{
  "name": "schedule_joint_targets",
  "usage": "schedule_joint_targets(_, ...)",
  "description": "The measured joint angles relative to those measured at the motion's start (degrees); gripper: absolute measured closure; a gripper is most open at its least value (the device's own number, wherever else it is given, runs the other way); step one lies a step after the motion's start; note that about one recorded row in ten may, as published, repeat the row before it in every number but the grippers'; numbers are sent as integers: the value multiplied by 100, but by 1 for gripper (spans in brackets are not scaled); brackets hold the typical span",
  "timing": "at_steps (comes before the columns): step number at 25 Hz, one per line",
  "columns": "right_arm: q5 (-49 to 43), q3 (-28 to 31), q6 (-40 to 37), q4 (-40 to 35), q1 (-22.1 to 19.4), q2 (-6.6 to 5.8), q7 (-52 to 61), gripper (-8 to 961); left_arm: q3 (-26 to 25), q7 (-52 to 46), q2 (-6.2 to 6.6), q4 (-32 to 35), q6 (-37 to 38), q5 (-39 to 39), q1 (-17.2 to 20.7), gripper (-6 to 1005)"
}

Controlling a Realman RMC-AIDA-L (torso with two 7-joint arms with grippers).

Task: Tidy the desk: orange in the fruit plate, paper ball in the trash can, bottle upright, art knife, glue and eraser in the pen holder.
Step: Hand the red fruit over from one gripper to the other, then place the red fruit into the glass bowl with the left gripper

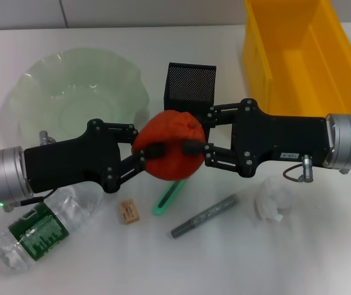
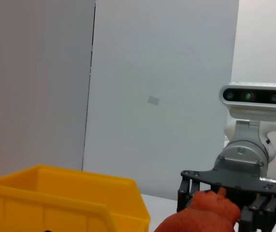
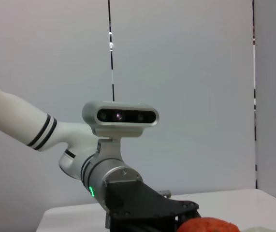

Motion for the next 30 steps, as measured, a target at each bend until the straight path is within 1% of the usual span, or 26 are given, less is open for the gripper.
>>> schedule_joint_targets(5, 78, -1, 27, 11, -33, 5, -43, 654, -146, 0, 0, 0, -2, -2, -5, 795)
schedule_joint_targets(8, 133, 4, 54, 16, -144, 7, -48, 420, -215, 0, 0, 0, 7, -2, 9, 812)
schedule_joint_targets(11, 137, 11, 94, 21, -255, 8, -48, 302, -476, 0, 5, -9, 56, -5, 45, 859)
schedule_joint_targets(12, 138, 15, 120, 22, -297, 8, -48, 263, -476, 0, 5, -9, 56, -5, 45, 863)
schedule_joint_targets(13, 138, 18, 147, 22, -341, 9, -48, 224, -606, 0, 5, -30, 66, -6, 53, 866)
schedule_joint_targets(14, 138, 18, 147, 22, -341, 9, -48, 214, -606, 0, 5, -30, 66, -6, 53, 870)
schedule_joint_targets(17, 140, 23, 276, 66, -438, 9, -55, 186, -816, 0, -11, -51, 65, -7, 58, 881)
schedule_joint_targets(19, 140, 30, 369, 181, -470, 12, -140, 176, -989, 0, -29, -74, 2, -7, 61, 888)
schedule_joint_targets(20, 144, 100, 440, 334, -481, 16, -269, 176, -989, 0, -29, -74, 2, -7, 61, 892)
schedule_joint_targets(21, 145, 153, 466, 420, -483, 16, -333, 176, -1241, 0, -42, -161, -124, -9, 52, 896)
schedule_joint_targets(22, 145, 153, 466, 420, -483, 16, -333, 176, -1241, 0, -42, -161, -124, -9, 52, 899)
schedule_joint_targets(23, 148, 260, 503, 559, -496, 16, -437, 176, -1495, 11, -47, -276, -284, -14, 20, 903)
schedule_joint_targets(25, 148, 308, 521, 624, -513, 16, -497, 176, -1495, 11, -47, -276, -284, -14, 20, 918)
schedule_joint_targets(26, 149, 345, 536, 670, -538, 15, -548, 176, -1733, 82, -52, -403, -444, -20, -22, 925)
schedule_joint_targets(27, 149, 373, 555, 702, -564, 15, -586, 176, -1859, 153, -54, -479, -536, -23, -48, 933)
schedule_joint_targets(28, 149, 392, 583, 736, -608, 17, -625, 176, -2127, 353, -62, -659, -749, -26, -117, 940)
schedule_joint_targets(30, 149, 393, 594, 748, -631, 20, -635, 176, -2211, 439, -65, -724, -860, -27, -143, 927)
